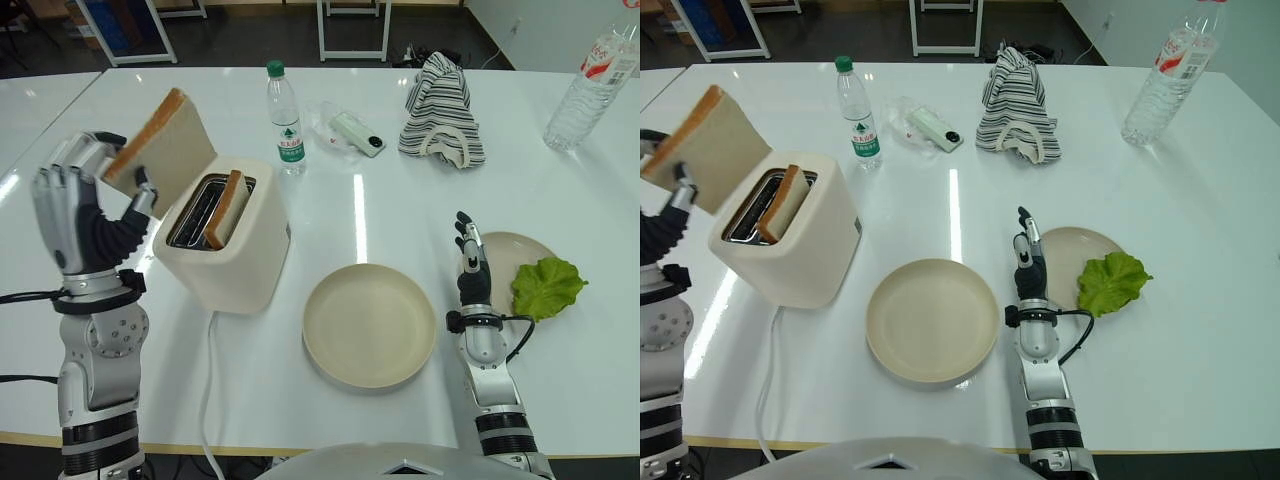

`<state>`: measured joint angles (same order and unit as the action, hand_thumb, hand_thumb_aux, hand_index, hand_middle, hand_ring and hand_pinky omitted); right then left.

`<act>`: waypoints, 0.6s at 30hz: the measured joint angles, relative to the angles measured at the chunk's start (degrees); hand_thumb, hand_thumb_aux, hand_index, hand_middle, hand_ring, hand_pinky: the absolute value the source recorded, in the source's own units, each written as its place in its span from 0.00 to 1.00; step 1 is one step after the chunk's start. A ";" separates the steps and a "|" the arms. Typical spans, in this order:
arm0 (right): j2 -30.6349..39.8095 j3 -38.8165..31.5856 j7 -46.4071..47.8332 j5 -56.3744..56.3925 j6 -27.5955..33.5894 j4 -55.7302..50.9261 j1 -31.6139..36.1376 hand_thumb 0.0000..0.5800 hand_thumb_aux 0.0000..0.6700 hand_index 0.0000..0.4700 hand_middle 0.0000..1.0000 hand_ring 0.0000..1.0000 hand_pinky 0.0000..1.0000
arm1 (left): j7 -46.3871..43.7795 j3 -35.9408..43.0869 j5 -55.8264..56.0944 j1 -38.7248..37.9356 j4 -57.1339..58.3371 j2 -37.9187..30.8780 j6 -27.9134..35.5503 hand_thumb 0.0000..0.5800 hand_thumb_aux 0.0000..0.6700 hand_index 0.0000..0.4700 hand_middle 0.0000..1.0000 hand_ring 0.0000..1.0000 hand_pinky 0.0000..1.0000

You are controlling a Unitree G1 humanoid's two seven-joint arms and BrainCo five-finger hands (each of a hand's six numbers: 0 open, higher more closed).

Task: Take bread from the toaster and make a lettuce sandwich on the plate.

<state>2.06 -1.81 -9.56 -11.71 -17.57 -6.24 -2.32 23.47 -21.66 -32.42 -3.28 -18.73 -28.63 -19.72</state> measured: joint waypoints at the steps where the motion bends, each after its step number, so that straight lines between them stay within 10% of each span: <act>1: -0.04 0.00 0.00 0.00 0.02 0.01 0.00 0.00 0.00 0.00 0.00 0.00 0.00 | 0.82 -0.31 0.55 0.21 -2.37 0.63 -2.34 1.00 1.00 1.00 1.00 1.00 1.00; 18: 0.24 1.49 -0.10 0.47 0.39 0.23 -0.03 0.00 0.00 0.00 0.00 0.00 0.00 | -21.10 39.24 18.11 -4.22 -3.20 20.52 2.93 1.00 1.00 1.00 1.00 1.00 1.00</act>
<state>2.30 -0.31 -9.66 -11.23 -17.19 -6.00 -2.36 2.36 17.58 -14.31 -7.50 -21.93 -8.11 -16.79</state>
